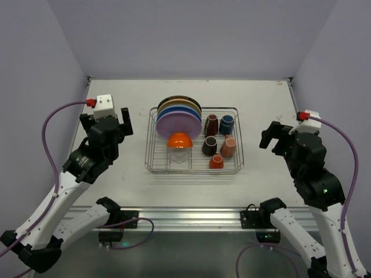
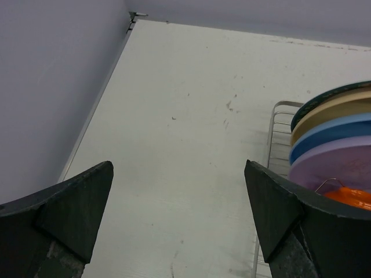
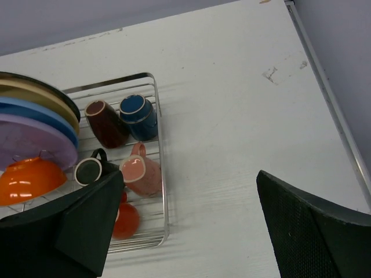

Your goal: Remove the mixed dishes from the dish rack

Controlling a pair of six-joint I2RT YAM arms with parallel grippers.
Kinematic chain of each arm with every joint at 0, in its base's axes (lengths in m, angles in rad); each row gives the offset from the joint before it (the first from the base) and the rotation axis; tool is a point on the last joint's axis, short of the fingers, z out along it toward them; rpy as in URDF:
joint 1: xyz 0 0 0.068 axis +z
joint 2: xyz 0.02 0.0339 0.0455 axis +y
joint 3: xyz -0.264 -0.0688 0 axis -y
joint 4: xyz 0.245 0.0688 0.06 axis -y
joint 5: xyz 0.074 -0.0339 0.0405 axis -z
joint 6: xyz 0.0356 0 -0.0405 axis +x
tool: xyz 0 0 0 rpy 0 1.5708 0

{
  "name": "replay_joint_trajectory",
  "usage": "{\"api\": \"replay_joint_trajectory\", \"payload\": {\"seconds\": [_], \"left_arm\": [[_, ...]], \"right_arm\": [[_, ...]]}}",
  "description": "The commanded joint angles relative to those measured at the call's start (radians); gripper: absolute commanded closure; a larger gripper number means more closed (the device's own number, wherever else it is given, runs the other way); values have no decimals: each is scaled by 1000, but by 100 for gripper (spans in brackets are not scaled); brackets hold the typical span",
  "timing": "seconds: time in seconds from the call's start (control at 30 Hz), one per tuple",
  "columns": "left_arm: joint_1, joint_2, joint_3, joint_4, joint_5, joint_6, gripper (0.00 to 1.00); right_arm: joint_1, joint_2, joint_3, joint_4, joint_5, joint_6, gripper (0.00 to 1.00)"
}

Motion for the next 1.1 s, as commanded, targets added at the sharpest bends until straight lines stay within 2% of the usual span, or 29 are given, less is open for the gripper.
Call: {"api": "replay_joint_trajectory", "payload": {"seconds": [0.0, 0.03, 0.13, 0.17, 0.23, 0.3, 0.37, 0.47, 0.5, 0.53, 0.57, 0.6, 0.67, 0.73, 0.77, 0.83, 0.97, 1.07], "left_arm": [[9, -4, 39, 21, -26, -19, 0], [9, -4, 39, 15, -22, -23, 0], [7, -10, 36, 7, -11, -33, 0], [9, -11, 34, 4, -11, -34, 0], [9, -22, 28, -5, -11, -45, 0], [9, -31, 21, -11, -9, -45, 0], [9, -36, 16, -34, -35, -62, 0], [9, -44, -7, -54, -77, -85, 0], [9, -50, -16, -57, -83, -89, 0], [7, -53, -34, -57, -88, -97, 0], [9, -57, -44, -59, -92, -100, 0], [9, -65, -53, -54, -97, -100, 0], [9, -73, -80, -51, -112, -100, 0], [7, -87, -94, -57, -115, -119, 0], [9, -93, -107, -57, -111, -123, 0], [7, -116, -120, -48, -108, -129, 0], [7, -139, -147, -23, -82, -119, 0], [9, -133, -165, -8, -45, -105, 0]], "right_arm": [[4, -8, -9, 92, 10, -1, 1], [4, -16, -16, 110, 5, 6, 1], [4, -71, -97, 234, -141, 44, 1], [4, -91, -129, 347, -239, 49, 1], [4, -139, -188, 450, -292, 78, 1], [4, -64, -164, 468, -384, 38, 1], [5, 29, -89, 414, -459, -35, 1], [114, 195, -20, 406, -383, -147, 1], [211, 238, 6, 394, -331, -178, 1], [262, 327, 69, 379, -227, -209, 1], [302, 369, 103, 348, -194, -258, 1], [361, 407, 132, 336, -182, -278, 1], [402, 493, 201, 334, -197, -336, 3], [458, 545, 253, 334, -194, -442, 8], [470, 611, 273, 331, -162, -505, 13], [493, 689, 357, 304, -134, -543, 19], [534, 885, 482, 201, -170, -657, 38], [547, 941, 524, 214, -160, -733, 43]]}}
